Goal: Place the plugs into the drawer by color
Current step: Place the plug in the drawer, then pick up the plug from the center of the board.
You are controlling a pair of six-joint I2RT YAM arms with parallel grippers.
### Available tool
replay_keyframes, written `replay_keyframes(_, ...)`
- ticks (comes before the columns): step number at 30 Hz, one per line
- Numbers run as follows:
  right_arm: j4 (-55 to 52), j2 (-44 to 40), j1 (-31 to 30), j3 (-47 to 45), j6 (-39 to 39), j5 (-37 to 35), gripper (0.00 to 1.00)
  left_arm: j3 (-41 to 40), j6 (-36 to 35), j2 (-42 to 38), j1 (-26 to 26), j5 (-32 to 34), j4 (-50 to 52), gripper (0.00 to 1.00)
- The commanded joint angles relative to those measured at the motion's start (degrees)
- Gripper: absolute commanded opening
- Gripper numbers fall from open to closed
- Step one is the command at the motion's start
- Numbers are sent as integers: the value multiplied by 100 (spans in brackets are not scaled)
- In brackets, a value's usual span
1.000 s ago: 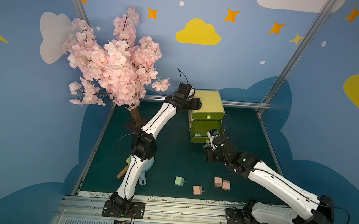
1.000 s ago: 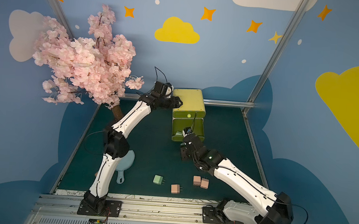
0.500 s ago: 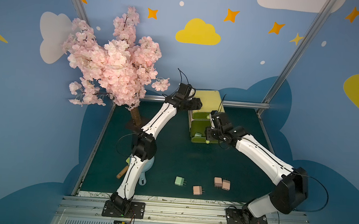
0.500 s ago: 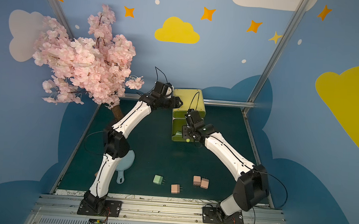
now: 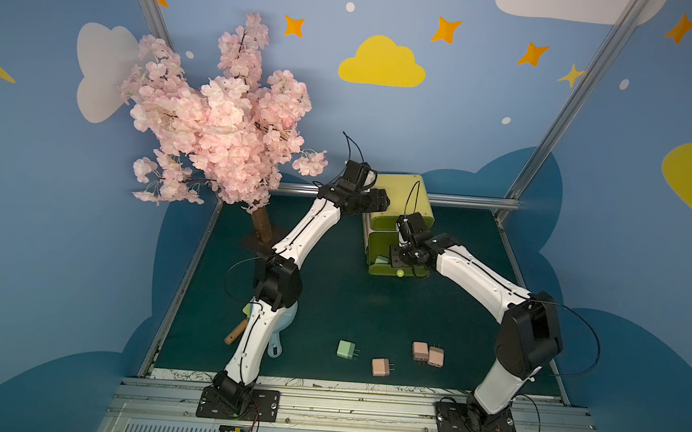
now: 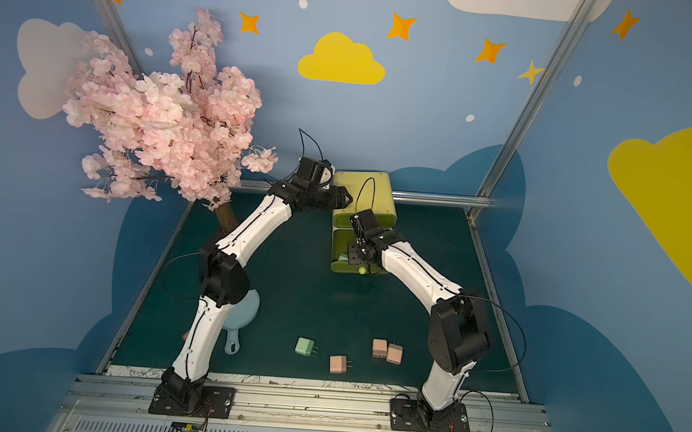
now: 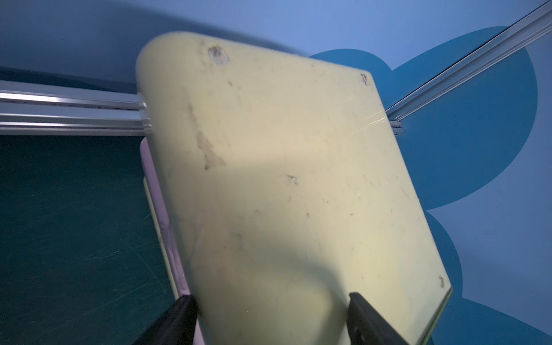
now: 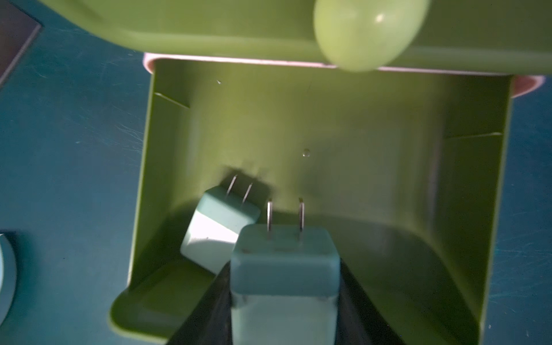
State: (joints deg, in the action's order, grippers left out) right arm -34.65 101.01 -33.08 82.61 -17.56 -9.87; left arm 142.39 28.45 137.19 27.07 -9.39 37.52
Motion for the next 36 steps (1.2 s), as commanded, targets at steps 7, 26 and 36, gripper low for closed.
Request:
replay_keyframes(7,-369,399,187,402,81,292,37,28,-169,186,86,29,362,80)
replay_keyframes(26,3,-1838,-545,-948,1464,1323,73,17,-200,159,69,95,414,80)
replay_keyframes(36,2625,-2195,-3362,-3812,1547,612,70,35,-209,159,75,75,388,80)
